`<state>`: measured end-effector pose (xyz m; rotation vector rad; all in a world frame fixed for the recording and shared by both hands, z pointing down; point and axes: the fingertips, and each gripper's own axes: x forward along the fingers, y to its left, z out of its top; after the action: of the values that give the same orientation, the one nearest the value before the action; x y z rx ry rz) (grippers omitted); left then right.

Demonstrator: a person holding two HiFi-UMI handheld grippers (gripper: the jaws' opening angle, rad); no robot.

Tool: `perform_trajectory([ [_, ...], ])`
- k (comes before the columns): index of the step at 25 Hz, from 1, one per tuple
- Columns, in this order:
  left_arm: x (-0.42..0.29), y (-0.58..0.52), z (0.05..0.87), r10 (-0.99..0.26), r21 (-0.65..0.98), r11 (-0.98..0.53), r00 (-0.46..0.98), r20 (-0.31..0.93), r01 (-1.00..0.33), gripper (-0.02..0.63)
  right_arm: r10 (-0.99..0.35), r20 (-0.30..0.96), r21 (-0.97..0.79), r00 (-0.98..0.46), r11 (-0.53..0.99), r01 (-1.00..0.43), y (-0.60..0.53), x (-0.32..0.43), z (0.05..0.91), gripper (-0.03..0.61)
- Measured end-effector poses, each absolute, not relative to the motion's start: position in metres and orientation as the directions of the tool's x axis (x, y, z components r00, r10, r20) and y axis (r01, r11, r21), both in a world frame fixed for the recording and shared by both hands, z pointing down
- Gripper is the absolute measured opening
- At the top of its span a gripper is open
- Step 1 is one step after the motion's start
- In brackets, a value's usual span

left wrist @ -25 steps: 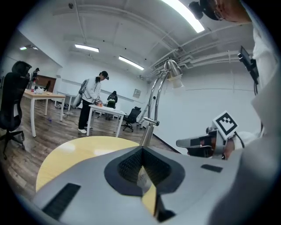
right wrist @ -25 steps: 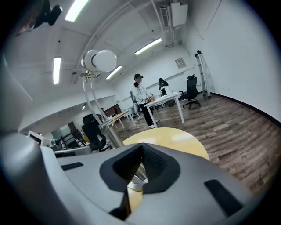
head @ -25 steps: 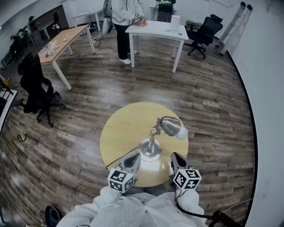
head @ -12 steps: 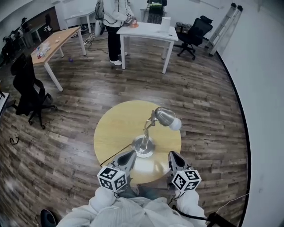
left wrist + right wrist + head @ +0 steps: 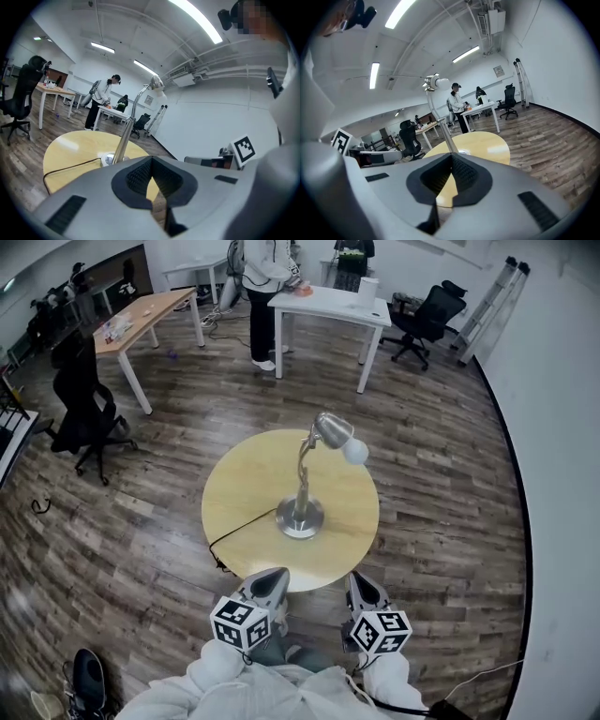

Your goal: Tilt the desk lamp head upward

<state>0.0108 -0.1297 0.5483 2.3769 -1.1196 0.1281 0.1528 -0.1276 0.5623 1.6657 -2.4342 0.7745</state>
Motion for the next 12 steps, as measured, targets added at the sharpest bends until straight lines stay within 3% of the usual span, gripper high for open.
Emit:
perform_trajectory([
  [12,0.007,-0.028,0.510,-0.744,0.330,-0.511,0.601,0.292,-0.794,0.002,-0.866,0.302,-0.359,-0.398,0.283,-0.889,-0.035,0.153,0.525,0.012],
])
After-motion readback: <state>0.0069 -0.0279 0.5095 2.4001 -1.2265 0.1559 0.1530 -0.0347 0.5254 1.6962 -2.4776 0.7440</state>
